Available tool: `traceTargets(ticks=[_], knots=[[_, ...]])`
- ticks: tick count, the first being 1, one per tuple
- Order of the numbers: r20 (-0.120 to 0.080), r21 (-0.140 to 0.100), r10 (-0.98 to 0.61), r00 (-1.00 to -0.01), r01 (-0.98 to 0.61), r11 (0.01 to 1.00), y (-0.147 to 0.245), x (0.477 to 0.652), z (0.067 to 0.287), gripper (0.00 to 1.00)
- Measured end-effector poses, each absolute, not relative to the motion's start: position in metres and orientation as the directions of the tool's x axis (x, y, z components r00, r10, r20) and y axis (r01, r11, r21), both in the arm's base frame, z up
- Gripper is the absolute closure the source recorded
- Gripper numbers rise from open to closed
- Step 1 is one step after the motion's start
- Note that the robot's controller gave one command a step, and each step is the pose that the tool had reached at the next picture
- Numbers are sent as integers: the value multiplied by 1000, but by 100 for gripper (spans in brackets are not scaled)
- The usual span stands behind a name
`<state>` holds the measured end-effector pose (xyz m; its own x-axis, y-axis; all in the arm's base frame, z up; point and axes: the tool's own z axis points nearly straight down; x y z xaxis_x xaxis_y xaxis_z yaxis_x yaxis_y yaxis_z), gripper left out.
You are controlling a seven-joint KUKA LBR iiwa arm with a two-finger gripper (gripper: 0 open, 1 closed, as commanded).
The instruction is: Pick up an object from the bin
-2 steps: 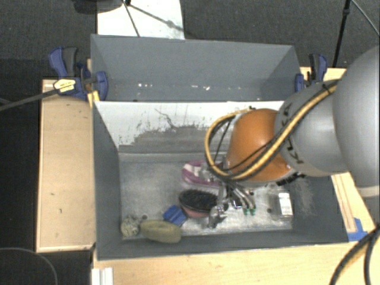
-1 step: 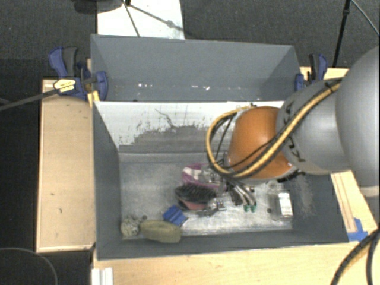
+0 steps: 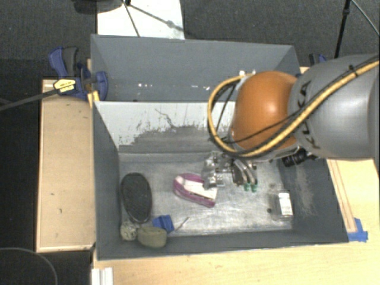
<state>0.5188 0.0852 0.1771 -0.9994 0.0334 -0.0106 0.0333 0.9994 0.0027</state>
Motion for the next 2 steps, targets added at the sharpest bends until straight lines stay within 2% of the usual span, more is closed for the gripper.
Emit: traceTargets(ticks=[1,2], knots=[[-1,0,32,-999,32,999,84,517,173,0],[-2,2,-75,-997,-75,997,90,555,69,0]])
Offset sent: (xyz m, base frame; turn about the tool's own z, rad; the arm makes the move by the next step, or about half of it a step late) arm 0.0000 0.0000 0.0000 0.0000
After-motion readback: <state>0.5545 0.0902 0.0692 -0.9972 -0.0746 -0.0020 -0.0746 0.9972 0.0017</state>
